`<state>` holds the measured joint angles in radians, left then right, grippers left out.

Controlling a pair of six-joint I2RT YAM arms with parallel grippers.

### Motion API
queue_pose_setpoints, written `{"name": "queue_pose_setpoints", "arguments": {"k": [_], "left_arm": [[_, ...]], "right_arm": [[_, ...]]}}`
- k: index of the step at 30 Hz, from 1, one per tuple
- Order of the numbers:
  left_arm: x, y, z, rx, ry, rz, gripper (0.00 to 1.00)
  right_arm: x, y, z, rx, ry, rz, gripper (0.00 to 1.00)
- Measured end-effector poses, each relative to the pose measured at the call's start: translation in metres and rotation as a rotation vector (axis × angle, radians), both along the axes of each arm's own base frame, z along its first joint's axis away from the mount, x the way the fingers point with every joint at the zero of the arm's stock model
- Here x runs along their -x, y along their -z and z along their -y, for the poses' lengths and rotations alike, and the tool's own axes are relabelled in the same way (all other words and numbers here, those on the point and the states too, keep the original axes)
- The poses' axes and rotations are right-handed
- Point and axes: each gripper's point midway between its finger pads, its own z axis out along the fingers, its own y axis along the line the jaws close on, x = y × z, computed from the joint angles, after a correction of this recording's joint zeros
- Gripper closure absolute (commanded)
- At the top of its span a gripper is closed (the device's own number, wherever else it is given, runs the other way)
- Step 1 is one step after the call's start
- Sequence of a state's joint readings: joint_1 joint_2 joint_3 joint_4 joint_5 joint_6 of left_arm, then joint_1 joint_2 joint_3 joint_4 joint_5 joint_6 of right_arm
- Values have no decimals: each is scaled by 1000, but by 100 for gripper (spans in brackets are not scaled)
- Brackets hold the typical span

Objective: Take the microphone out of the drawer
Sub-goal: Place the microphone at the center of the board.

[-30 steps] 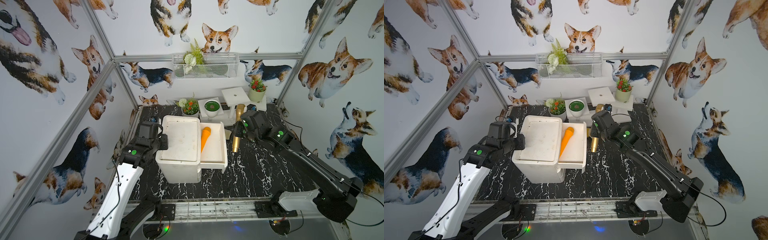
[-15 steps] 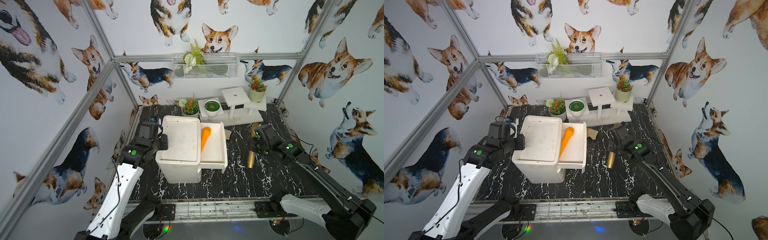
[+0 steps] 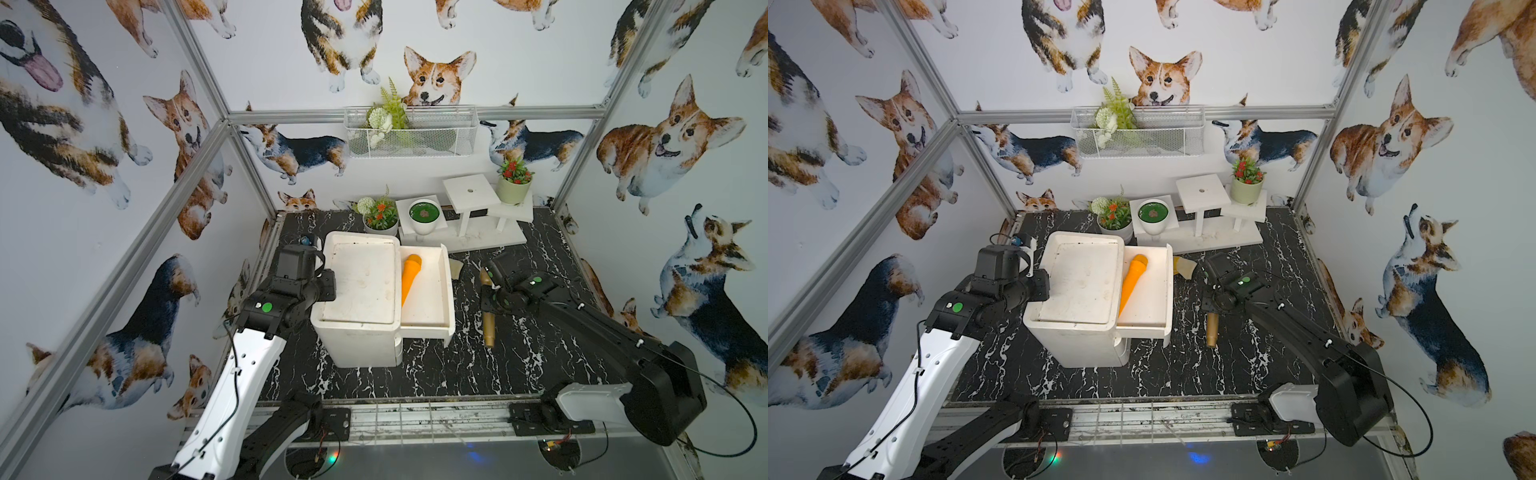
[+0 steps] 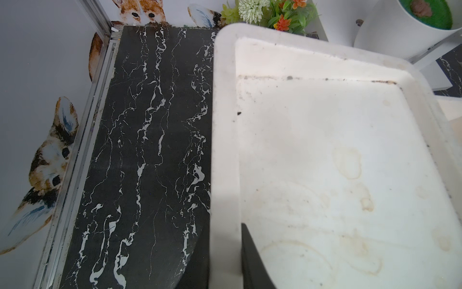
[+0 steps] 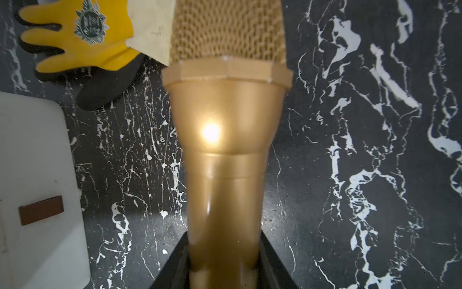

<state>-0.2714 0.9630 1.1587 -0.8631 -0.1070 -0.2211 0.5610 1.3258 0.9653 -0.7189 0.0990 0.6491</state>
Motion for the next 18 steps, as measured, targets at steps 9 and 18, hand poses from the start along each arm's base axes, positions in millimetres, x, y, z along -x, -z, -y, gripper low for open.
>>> {"name": "queue_pose_setpoints", "arguments": {"k": [9, 18], "left_arm": [[2, 0, 0, 3, -2, 1, 100], [2, 1, -1, 4, -2, 3, 100]], "right_arm": [[-26, 38, -11, 38, -29, -118, 83], [-33, 69, -16, 92, -71, -226, 83]]}}
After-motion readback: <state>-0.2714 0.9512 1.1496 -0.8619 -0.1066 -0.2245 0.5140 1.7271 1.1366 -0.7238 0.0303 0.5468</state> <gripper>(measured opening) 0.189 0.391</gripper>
